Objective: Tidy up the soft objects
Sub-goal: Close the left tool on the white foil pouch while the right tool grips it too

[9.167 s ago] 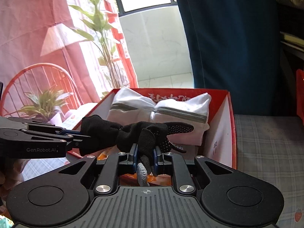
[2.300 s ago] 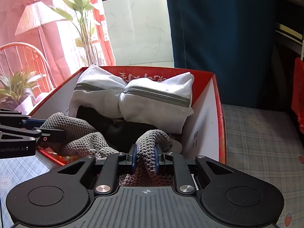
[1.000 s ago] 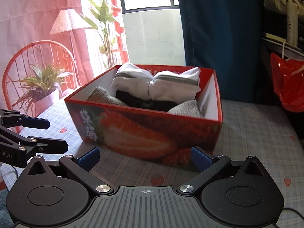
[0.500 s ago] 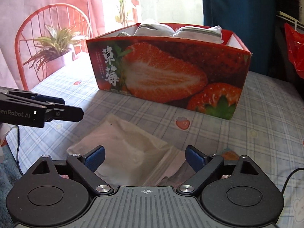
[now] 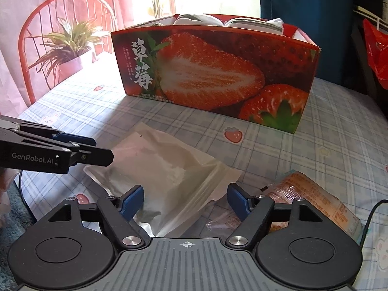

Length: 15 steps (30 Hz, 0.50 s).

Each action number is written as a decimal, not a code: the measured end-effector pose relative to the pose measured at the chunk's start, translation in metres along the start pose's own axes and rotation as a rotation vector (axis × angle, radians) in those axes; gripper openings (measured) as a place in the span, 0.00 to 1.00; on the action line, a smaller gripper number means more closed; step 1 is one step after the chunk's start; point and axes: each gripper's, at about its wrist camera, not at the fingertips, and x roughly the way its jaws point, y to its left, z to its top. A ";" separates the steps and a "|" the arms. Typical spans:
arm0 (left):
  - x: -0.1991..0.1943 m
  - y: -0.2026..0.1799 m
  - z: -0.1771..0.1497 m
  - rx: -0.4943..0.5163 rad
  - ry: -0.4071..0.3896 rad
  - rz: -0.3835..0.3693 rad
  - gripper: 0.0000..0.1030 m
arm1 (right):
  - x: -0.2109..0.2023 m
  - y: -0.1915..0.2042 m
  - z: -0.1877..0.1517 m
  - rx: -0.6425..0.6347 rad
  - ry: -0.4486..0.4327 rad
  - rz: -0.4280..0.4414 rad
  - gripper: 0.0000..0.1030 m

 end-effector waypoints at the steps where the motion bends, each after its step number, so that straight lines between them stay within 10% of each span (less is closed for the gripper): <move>1: 0.002 0.000 -0.002 -0.002 0.005 -0.004 0.38 | 0.000 0.000 0.000 0.002 0.003 -0.004 0.71; 15: 0.003 0.003 -0.007 -0.032 0.012 -0.025 0.35 | 0.002 -0.004 0.001 0.038 0.042 0.023 0.66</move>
